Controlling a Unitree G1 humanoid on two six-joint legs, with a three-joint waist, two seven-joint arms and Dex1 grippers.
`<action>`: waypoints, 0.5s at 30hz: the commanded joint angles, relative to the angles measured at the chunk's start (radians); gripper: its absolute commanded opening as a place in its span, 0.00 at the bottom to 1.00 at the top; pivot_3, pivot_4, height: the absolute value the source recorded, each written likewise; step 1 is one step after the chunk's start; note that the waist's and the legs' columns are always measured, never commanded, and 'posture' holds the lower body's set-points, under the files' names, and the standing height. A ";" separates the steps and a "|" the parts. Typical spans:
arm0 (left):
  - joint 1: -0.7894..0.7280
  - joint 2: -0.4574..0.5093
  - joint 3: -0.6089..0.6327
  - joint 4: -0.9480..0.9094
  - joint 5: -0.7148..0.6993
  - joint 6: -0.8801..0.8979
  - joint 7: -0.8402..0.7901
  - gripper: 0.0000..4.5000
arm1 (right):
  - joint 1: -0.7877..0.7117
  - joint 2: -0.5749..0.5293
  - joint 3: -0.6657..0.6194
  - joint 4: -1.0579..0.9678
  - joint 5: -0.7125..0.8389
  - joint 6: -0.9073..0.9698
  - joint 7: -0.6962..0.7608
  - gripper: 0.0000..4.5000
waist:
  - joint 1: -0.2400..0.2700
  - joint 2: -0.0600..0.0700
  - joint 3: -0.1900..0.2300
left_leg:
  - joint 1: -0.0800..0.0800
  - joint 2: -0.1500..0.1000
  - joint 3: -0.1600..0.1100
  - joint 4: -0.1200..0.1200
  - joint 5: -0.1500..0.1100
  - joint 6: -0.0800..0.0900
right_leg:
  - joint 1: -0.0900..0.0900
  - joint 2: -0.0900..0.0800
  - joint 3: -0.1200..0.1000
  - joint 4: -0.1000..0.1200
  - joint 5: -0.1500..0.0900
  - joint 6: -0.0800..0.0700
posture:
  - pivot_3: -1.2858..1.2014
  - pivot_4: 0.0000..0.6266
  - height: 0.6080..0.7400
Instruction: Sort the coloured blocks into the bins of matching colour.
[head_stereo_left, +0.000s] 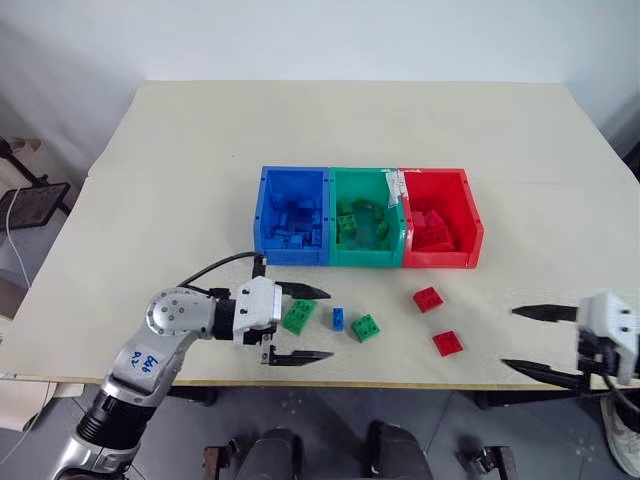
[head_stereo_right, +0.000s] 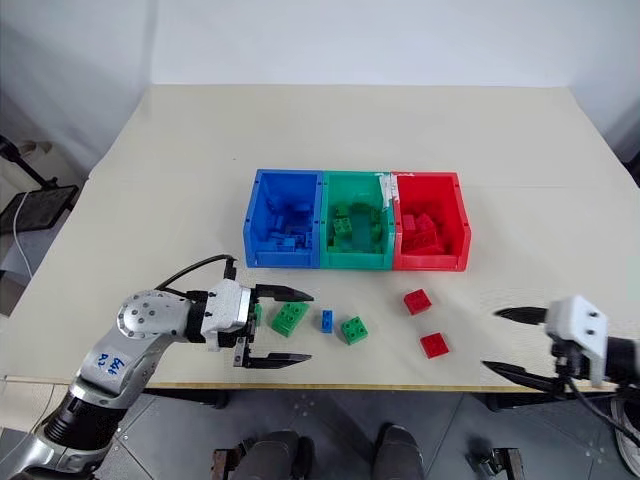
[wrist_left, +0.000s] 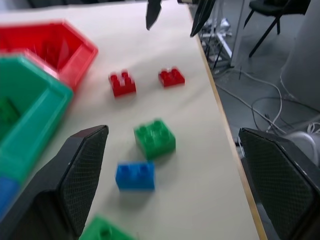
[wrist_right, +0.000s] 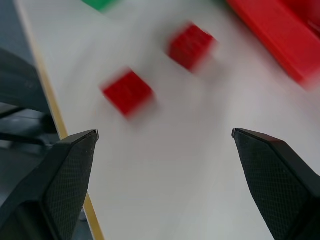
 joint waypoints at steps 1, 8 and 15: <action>0.043 0.045 0.071 -0.006 -0.027 -0.015 -0.025 0.99 | -0.154 -0.004 0.132 0.034 -0.062 0.010 0.002 1.00 | 0.000 0.000 0.000 | 0.000 0.000 0.000 0.000 0.000 0.000 | 0.000 0.000 0.001 0.000 0.000 0.000 | 0.52 0.24 1.00; 0.106 0.088 0.131 -0.027 -0.028 -0.026 -0.026 0.99 | -0.410 0.038 0.336 0.212 -0.167 -0.061 0.073 1.00 | 0.006 0.000 0.000 | -0.003 -0.001 0.000 0.000 -0.001 -0.001 | -0.002 0.001 0.002 -0.003 0.000 0.000 | 0.52 0.24 1.00; 0.134 0.083 0.128 -0.080 -0.031 -0.010 -0.004 0.99 | -0.549 0.081 0.431 0.328 -0.232 -0.077 0.086 1.00 | -0.001 0.000 0.000 | -0.003 0.001 0.000 0.000 -0.001 -0.001 | -0.002 0.003 0.001 -0.002 0.000 0.000 | 0.52 0.24 1.00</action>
